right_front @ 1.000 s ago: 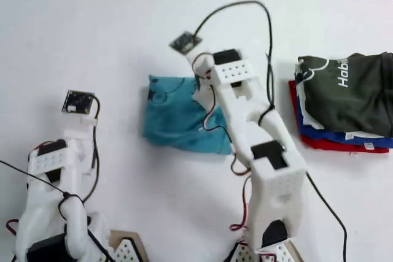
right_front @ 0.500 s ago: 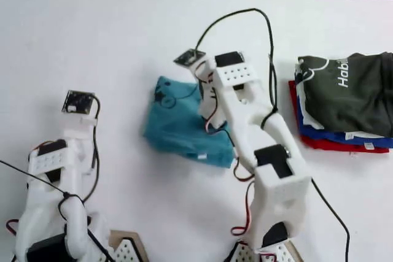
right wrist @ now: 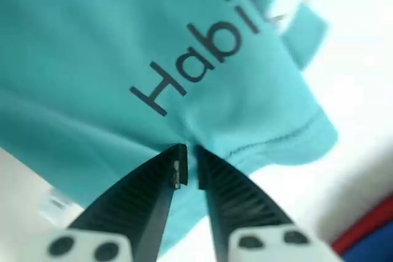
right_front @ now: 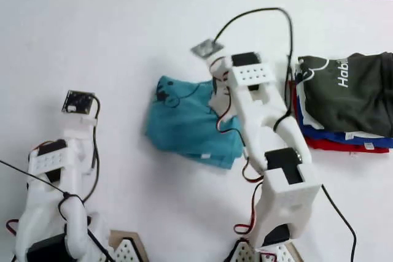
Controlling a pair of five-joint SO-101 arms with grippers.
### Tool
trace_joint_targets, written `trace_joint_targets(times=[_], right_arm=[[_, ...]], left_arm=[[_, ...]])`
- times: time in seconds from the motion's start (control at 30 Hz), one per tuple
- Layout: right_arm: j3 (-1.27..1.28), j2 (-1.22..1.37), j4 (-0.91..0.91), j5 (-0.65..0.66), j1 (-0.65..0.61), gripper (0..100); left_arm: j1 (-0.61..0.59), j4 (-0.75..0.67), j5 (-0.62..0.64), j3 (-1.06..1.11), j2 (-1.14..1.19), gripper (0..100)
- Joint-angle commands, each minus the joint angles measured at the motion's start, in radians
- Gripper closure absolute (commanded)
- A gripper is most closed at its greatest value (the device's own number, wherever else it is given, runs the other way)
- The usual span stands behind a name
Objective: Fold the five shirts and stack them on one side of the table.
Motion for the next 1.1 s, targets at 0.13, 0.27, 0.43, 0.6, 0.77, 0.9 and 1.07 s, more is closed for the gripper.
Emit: trace_joint_targets(times=[0.13, 0.27, 0.43, 0.6, 0.77, 0.9, 1.07], right_arm=[[-0.158, -0.064, -0.013, -0.026, 0.061, 70.0], [-0.167, -0.062, -0.015, -0.026, 0.061, 72.4], [-0.167, 0.022, -0.018, -0.026, 0.059, 72.5], [-0.17, 0.174, -0.088, -0.026, 0.062, 72.5], [-0.233, 0.259, -0.099, -0.026, 0.062, 72.6], [-0.295, 0.315, -0.076, -0.026, 0.062, 76.2], [-0.393, 0.352, -0.064, -0.026, 0.064, 98.1]], left_arm=[[-0.003, -0.018, 0.006, -0.002, -0.025, 97], [-0.002, -0.018, 0.006, -0.002, -0.025, 97], [-0.002, -0.018, 0.006, -0.002, -0.025, 97], [-0.002, -0.018, 0.006, -0.002, -0.025, 97], [-0.002, -0.018, 0.006, -0.002, -0.025, 97], [-0.002, -0.018, 0.006, -0.002, -0.025, 97], [-0.002, -0.018, 0.006, -0.002, -0.025, 97]])
